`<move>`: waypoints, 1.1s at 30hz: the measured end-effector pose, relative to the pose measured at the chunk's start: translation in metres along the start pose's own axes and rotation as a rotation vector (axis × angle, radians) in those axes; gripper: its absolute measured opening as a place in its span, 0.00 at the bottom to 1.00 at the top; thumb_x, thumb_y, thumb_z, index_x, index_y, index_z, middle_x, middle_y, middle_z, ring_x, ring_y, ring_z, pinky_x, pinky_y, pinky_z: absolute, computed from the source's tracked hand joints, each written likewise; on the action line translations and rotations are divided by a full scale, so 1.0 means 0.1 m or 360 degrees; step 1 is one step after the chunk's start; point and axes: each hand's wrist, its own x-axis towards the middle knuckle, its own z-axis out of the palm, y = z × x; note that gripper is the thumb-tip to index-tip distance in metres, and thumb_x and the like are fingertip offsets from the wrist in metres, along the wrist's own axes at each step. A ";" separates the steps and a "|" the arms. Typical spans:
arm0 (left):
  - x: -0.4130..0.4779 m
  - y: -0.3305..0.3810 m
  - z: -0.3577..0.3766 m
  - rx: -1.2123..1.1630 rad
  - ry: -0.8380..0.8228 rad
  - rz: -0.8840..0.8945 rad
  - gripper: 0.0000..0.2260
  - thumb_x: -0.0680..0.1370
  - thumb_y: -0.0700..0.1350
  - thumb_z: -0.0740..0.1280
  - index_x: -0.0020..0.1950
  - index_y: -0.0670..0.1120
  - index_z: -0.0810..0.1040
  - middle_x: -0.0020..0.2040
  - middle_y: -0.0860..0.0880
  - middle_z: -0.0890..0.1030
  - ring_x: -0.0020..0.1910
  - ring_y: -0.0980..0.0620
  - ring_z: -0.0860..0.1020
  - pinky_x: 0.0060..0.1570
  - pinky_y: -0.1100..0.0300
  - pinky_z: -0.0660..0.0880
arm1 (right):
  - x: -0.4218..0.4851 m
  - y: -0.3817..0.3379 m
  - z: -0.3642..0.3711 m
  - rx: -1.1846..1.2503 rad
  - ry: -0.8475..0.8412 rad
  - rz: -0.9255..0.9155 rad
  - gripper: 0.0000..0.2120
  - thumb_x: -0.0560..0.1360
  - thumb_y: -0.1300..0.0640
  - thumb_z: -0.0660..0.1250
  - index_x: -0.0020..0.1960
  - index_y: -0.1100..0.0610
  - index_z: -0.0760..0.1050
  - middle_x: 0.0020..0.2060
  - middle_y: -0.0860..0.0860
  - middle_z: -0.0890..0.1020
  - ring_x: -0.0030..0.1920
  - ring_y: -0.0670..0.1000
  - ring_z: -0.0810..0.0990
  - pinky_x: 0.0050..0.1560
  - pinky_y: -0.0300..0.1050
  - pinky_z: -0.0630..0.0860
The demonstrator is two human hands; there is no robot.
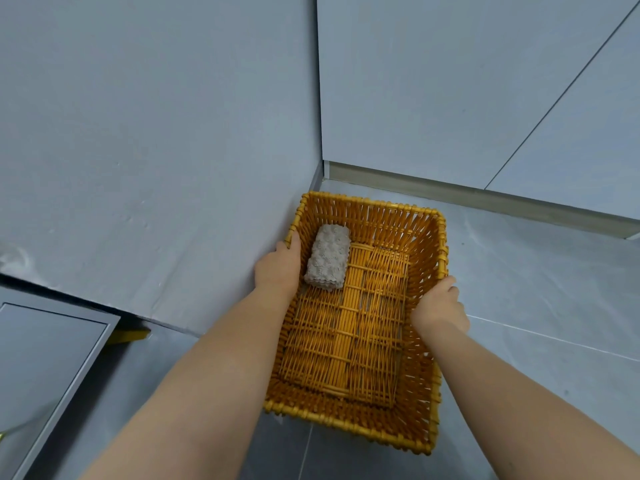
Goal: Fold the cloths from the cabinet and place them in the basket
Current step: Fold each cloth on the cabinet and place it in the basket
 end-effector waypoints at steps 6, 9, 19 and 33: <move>-0.12 0.03 -0.26 0.0019 0.0059 0.0078 0.19 0.77 0.38 0.61 0.67 0.44 0.63 0.59 0.43 0.73 0.52 0.42 0.77 0.39 0.52 0.69 | -0.22 -0.16 -0.20 -0.0505 0.0206 -0.0292 0.41 0.76 0.54 0.63 0.77 0.61 0.39 0.76 0.59 0.49 0.75 0.60 0.52 0.72 0.57 0.57; -0.20 0.04 -0.43 -0.0006 0.0142 0.0148 0.14 0.77 0.38 0.59 0.63 0.44 0.66 0.58 0.43 0.74 0.54 0.42 0.76 0.42 0.52 0.70 | -0.33 -0.32 -0.33 -0.0463 0.0182 -0.0468 0.41 0.75 0.53 0.64 0.77 0.61 0.40 0.76 0.60 0.49 0.76 0.61 0.50 0.74 0.58 0.54; -0.89 -0.12 -1.33 0.0046 0.0477 0.0229 0.11 0.78 0.39 0.57 0.60 0.44 0.68 0.58 0.44 0.72 0.57 0.43 0.74 0.43 0.53 0.68 | -1.07 -0.88 -1.23 -0.0287 0.0565 -0.1215 0.31 0.76 0.58 0.59 0.75 0.61 0.52 0.74 0.59 0.58 0.74 0.58 0.56 0.74 0.54 0.56; -1.80 -0.46 -3.23 0.0667 0.1209 0.0314 0.23 0.79 0.44 0.55 0.74 0.40 0.59 0.75 0.41 0.59 0.76 0.42 0.51 0.72 0.49 0.52 | -2.19 -1.28 -3.11 0.0147 0.1148 -0.1733 0.29 0.74 0.62 0.59 0.74 0.64 0.57 0.73 0.61 0.60 0.73 0.60 0.59 0.73 0.52 0.54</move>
